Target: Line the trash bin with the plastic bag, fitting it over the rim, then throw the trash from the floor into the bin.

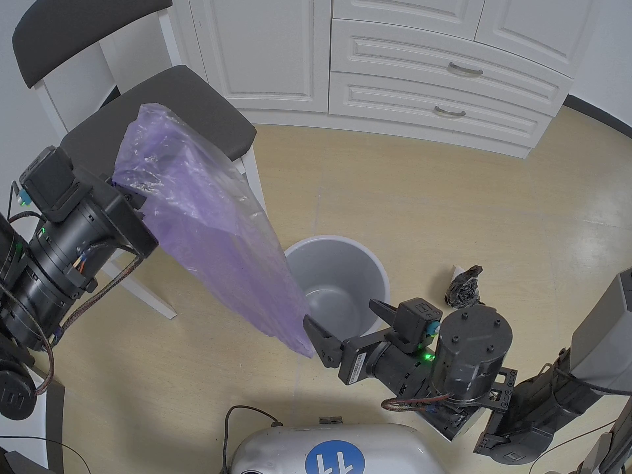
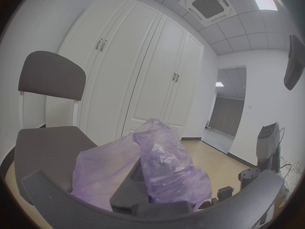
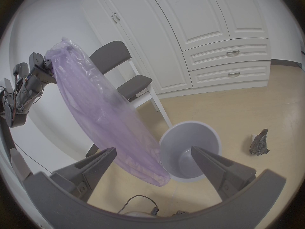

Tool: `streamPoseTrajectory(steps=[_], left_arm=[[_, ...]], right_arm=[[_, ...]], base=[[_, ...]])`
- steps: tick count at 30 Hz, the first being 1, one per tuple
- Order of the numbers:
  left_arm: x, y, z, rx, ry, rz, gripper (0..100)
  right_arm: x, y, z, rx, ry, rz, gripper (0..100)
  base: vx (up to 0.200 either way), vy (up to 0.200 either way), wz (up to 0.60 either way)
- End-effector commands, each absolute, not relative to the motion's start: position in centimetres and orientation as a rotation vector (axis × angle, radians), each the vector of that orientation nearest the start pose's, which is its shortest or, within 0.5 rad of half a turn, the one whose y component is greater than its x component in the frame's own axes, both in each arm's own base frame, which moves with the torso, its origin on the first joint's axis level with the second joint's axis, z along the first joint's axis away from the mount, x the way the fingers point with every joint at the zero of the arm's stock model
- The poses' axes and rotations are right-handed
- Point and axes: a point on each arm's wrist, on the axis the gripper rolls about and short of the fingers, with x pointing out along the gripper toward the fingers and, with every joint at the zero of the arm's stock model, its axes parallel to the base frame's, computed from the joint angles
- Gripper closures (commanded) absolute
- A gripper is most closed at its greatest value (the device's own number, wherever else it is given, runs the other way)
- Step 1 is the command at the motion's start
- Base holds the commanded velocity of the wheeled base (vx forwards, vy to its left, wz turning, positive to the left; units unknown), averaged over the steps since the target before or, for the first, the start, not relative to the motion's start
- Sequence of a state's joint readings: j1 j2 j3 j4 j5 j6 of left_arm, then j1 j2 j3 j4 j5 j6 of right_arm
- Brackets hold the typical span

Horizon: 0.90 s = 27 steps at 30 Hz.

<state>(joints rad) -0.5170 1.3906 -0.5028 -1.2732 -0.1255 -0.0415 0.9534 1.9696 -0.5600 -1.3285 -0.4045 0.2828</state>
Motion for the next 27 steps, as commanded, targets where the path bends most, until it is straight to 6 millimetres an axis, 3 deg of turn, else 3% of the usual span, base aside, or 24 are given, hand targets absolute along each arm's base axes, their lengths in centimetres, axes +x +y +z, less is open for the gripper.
streamPoseTrajectory(steps=[1, 27], left_arm=[[16.8, -10.7, 25.3, -0.131, -0.406, -0.675, 100], [15.3, -11.3, 26.1, -0.155, -0.444, -0.745, 100]], right_arm=[[19.5, 25.3, 11.1, 0.230, 0.133, 0.526, 0], [20.7, 27.2, 7.6, 0.258, 0.212, 0.520, 0]], base=[[0.000, 0.000, 0.00], [0.000, 0.000, 0.00]])
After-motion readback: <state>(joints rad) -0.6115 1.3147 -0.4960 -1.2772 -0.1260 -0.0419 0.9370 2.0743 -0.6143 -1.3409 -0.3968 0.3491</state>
